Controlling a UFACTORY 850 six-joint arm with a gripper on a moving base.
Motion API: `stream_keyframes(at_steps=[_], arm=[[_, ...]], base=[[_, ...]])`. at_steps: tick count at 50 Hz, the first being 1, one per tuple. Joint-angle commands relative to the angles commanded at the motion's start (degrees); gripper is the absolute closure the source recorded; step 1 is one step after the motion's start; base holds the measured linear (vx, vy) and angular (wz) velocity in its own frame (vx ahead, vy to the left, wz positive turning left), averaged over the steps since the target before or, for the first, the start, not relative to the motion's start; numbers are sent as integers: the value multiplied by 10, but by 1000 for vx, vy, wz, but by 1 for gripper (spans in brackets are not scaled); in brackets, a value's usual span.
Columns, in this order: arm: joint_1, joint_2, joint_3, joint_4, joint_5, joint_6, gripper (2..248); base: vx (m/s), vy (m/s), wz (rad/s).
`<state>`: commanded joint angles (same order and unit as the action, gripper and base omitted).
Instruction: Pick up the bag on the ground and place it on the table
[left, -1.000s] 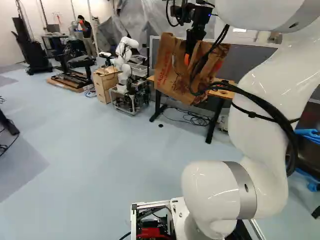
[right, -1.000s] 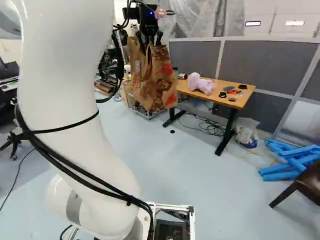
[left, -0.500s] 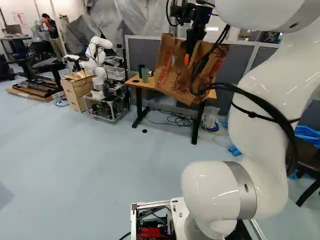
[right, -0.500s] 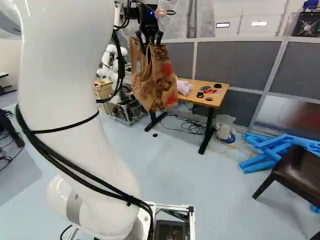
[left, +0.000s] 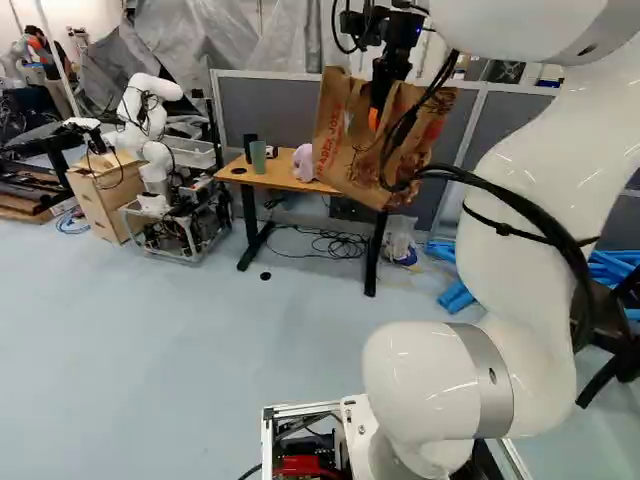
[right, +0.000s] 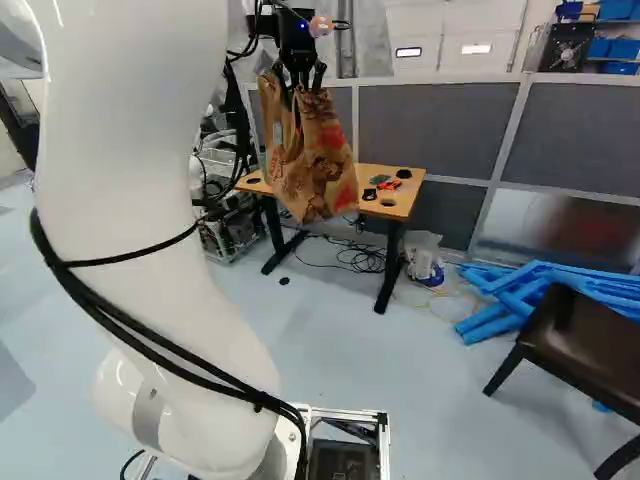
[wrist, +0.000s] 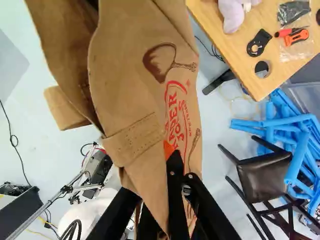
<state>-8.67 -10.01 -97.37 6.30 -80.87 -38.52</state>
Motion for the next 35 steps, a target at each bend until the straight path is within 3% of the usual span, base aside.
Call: stream_keyframes(at_steps=[35], arm=[[0, 0, 0, 0, 0, 0, 228]], base=[[162, -45, -13]])
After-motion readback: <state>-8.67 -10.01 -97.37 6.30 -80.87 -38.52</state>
